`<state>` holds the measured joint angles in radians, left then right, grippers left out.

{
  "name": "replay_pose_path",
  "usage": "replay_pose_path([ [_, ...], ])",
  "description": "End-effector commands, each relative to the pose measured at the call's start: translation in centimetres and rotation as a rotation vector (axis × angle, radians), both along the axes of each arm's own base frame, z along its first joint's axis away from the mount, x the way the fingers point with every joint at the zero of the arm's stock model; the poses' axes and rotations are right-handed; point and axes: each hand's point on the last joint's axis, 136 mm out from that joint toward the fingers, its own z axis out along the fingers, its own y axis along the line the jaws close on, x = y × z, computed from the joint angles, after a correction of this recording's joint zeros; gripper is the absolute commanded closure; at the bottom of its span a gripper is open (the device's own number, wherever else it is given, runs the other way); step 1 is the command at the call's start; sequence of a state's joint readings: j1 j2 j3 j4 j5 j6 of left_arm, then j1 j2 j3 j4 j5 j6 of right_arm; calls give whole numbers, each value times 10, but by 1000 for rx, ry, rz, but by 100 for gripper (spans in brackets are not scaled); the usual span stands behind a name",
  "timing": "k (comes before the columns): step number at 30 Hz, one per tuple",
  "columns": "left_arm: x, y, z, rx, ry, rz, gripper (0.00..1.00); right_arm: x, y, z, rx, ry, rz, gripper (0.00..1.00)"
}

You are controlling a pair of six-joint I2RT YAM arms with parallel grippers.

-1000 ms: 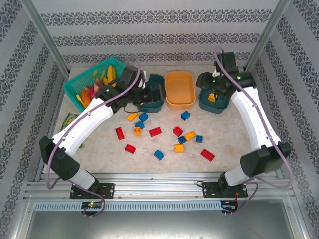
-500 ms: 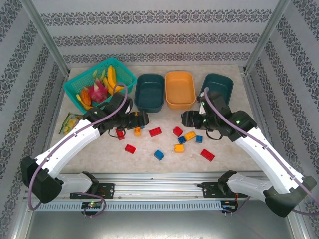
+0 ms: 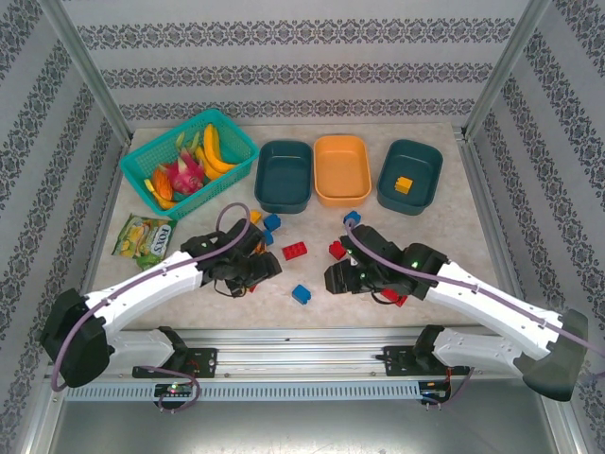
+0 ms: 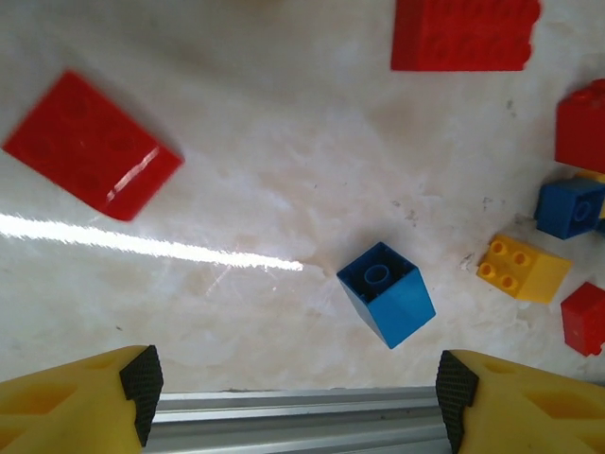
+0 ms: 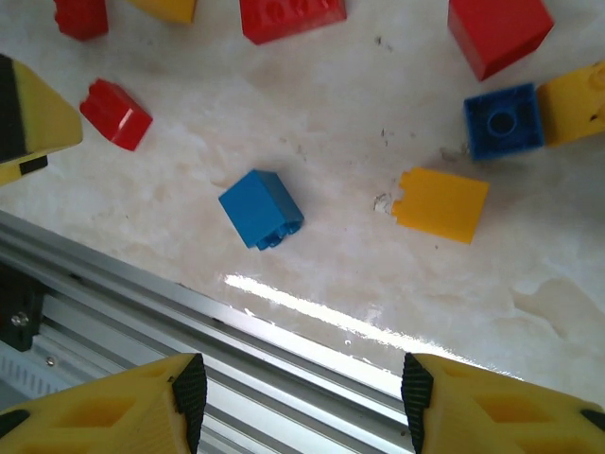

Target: Sort the legos into containers by color

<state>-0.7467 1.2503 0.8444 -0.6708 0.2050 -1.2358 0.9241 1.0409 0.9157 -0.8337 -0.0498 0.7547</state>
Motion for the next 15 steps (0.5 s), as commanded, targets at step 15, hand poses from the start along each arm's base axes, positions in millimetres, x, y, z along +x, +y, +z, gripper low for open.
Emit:
replay_pose_path([
  [15,1,-93,-45,-50,160,196,11,-17,-19,-11,77,-63,-40,39],
])
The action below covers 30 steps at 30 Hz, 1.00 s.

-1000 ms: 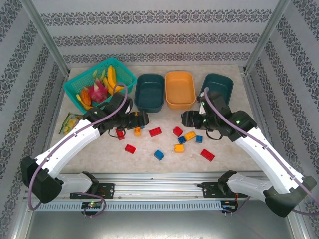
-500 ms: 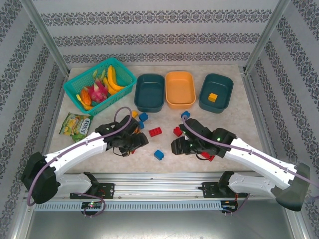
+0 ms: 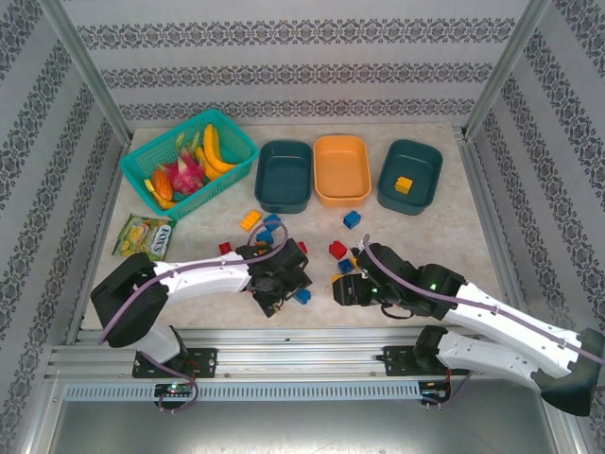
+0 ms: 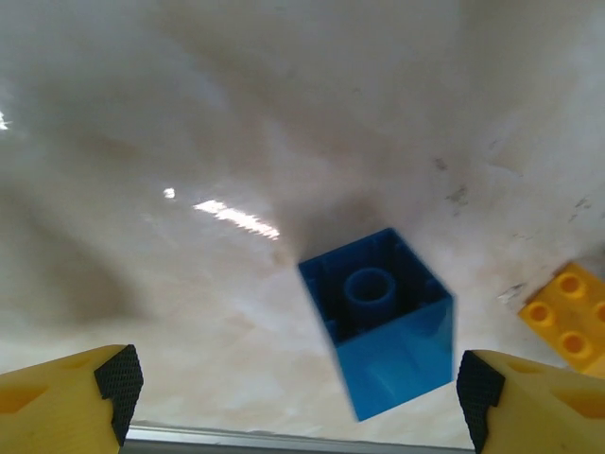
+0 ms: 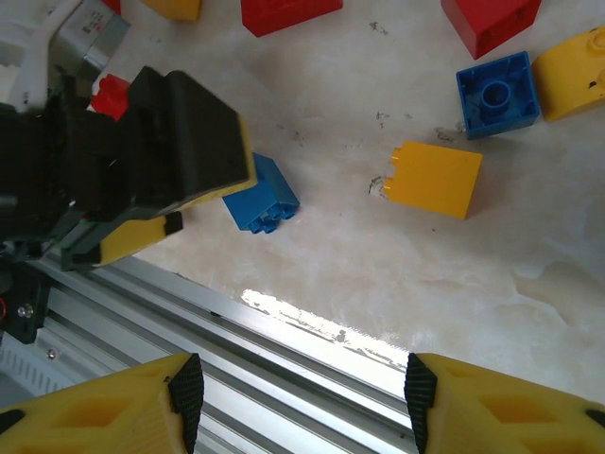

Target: Sort the legos into containers by color

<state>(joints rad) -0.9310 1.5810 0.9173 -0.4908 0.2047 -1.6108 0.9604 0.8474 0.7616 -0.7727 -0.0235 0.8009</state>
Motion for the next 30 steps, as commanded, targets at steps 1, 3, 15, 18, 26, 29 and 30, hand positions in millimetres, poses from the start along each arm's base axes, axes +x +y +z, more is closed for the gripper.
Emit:
replay_pose_path([
  [1,14,-24,10,-43,-25,36,12,-1,-4,-4,-2,-4,-24,39],
  [3,14,-26,5,-19,-12,34,14,-2,-6,-5,-1,-2,-28,39],
  [15,9,-23,-16,51,41,53,53,-2,-13,-3,-1,-15,-45,39],
  [18,9,-25,-16,54,48,41,54,-2,-12,-3,-2,-13,-44,40],
  [26,4,4,-2,151,21,30,26,0,-11,-2,-1,-16,-47,39],
  [29,1,28,4,190,-2,57,22,1,-10,-2,1,-16,-49,40],
  [30,0,38,4,203,-6,73,21,1,-10,-1,4,-17,-51,40],
])
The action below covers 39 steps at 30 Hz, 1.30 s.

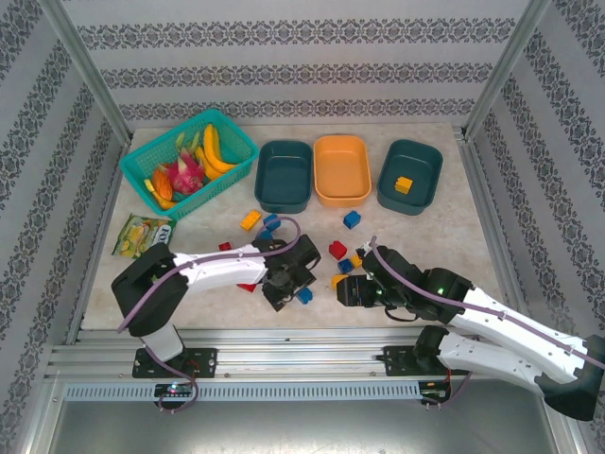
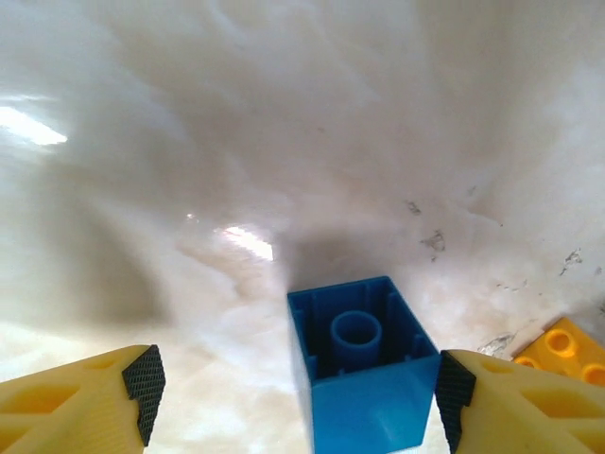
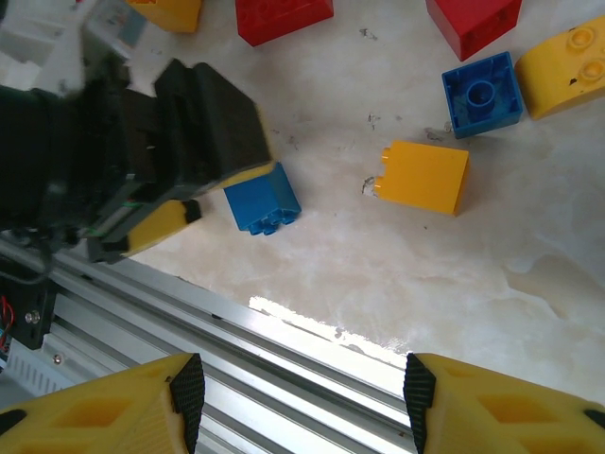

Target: Sort the legos into containers by color

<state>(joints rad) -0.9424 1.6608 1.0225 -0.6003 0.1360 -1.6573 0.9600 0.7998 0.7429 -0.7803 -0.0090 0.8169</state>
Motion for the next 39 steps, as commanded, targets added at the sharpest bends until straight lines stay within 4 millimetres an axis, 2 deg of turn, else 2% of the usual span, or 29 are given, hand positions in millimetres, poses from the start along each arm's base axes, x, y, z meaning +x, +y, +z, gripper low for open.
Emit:
replay_pose_path([
  [1,-9,44,7,111,-23,34,21,3,-3,-4,-14,-2,-29,40],
  [4,-10,73,11,149,-54,93,18,3,-2,-4,-12,1,-28,40],
  [6,-8,78,11,117,-71,140,19,3,-2,-5,-13,4,-25,40],
  [8,-1,64,11,64,-73,141,20,2,-2,-8,-16,8,-26,40],
  [13,4,15,14,19,-13,34,11,2,-2,-9,-15,11,-27,40],
  [17,-2,-2,5,-25,14,50,13,3,-3,-9,-17,5,-34,40],
  [23,-2,-20,-7,-60,49,34,30,5,-6,-11,-9,2,-60,41],
  [29,3,-30,-11,-64,53,20,45,5,-8,-12,-14,6,-65,41],
  [32,3,-30,-13,-65,53,20,62,6,-10,-12,-13,6,-71,41],
  [34,5,-30,-10,-67,40,18,78,7,-11,-13,-12,6,-76,42],
  [36,9,-30,-6,-67,25,7,83,9,-12,-11,-11,3,-82,42],
  [39,27,-28,11,-48,-19,-30,84,17,-17,2,-8,-20,-111,42],
])
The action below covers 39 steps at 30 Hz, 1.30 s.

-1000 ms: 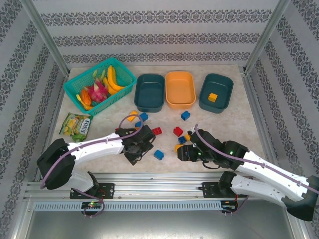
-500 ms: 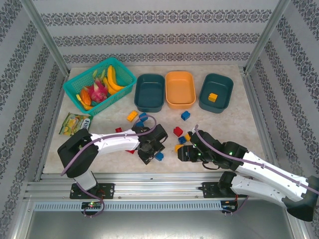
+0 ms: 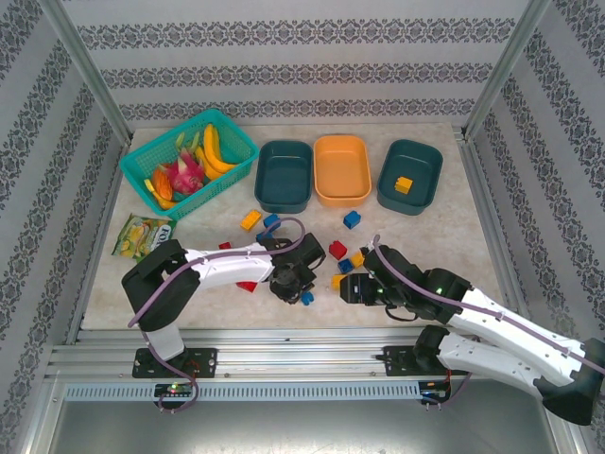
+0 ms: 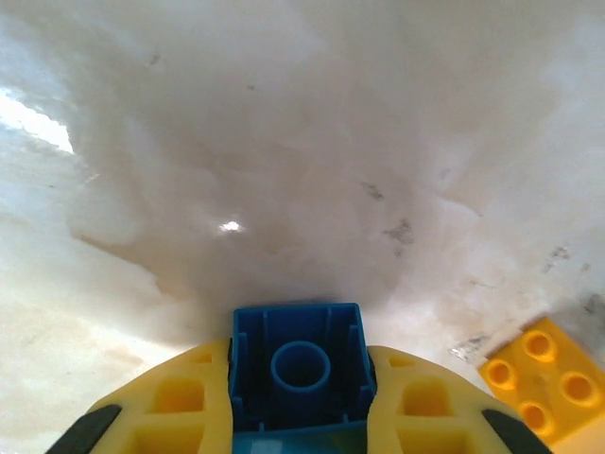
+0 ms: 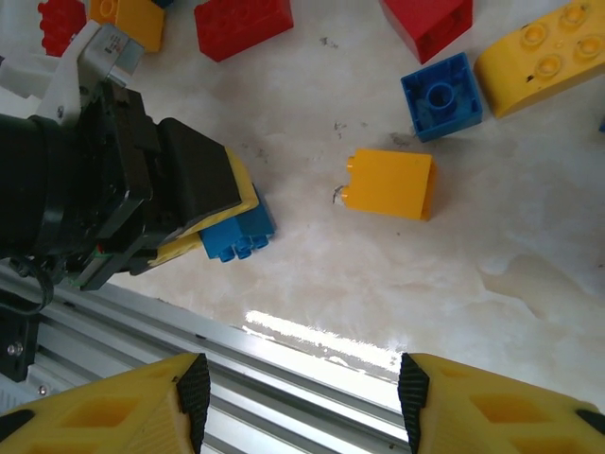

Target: Sort the legos into containers by color

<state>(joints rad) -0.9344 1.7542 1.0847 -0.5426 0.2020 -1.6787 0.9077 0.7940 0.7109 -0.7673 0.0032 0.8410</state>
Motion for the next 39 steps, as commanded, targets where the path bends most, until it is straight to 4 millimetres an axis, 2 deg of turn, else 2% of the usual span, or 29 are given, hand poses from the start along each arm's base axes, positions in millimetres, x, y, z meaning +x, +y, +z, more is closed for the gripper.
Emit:
replay_pose_path([
  [1,28,1,28,18,-89,-48,84,13,-8,19,2,-46,-50,42],
  [5,83,4,63,4,-199,-87,84,43,-23,48,1,-95,-162,43],
  [10,171,-7,105,-9,-351,-204,83,92,-32,76,72,-138,-291,43],
  [16,268,-32,126,-12,-525,-308,82,147,-37,91,198,-114,-411,43],
  [18,295,-41,135,1,-609,-337,82,160,-40,92,211,-103,-441,43],
  [21,327,-55,130,-11,-681,-344,81,174,-44,90,217,-83,-467,43],
  [25,352,-69,110,-41,-749,-333,80,181,-50,87,228,-56,-484,43],
  [29,364,-80,90,-73,-770,-319,78,180,-54,81,224,-45,-495,43],
  [35,361,-84,66,-90,-719,-317,58,173,-58,69,213,-17,-513,43],
  [39,359,-84,67,-97,-710,-317,46,171,-60,65,205,-2,-523,43],
])
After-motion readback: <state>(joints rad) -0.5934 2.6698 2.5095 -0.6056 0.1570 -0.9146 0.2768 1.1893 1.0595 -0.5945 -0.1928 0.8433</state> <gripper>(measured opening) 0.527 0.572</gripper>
